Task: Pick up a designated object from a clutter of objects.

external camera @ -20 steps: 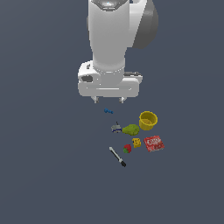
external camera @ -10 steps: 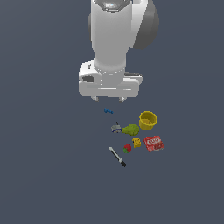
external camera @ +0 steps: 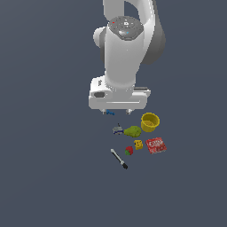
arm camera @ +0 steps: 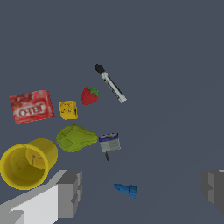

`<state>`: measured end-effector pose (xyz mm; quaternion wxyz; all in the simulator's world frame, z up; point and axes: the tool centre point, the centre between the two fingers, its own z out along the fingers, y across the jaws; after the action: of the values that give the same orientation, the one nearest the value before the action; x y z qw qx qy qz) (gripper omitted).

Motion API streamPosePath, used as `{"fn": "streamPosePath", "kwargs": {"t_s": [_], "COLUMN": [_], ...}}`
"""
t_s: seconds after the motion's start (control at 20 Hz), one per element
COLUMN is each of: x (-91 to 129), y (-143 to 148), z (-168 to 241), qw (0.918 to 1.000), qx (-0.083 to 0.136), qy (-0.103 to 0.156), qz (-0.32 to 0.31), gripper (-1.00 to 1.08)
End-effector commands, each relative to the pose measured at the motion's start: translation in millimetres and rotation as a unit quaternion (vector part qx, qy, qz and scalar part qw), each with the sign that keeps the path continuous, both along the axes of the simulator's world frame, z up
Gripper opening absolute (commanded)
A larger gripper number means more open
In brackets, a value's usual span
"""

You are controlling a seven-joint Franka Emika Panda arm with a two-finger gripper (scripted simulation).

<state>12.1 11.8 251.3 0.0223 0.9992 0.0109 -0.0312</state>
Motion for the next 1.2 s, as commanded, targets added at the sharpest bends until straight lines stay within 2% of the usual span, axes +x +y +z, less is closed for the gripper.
{"fn": "streamPosePath", "kwargs": {"t_s": [0.0, 0.35, 0.65, 1.15], "x": [7, 28, 34, 33], "y": [12, 58, 94, 121], "z": [-17, -85, -137, -178], "qw": [1.0, 0.9996, 0.9989, 0.9983], "qx": [0.001, 0.007, 0.015, 0.024], "qy": [-0.003, -0.015, -0.024, -0.03], "qz": [0.005, 0.024, 0.036, 0.044], "gripper": [1.0, 1.0, 1.0, 1.0]}}
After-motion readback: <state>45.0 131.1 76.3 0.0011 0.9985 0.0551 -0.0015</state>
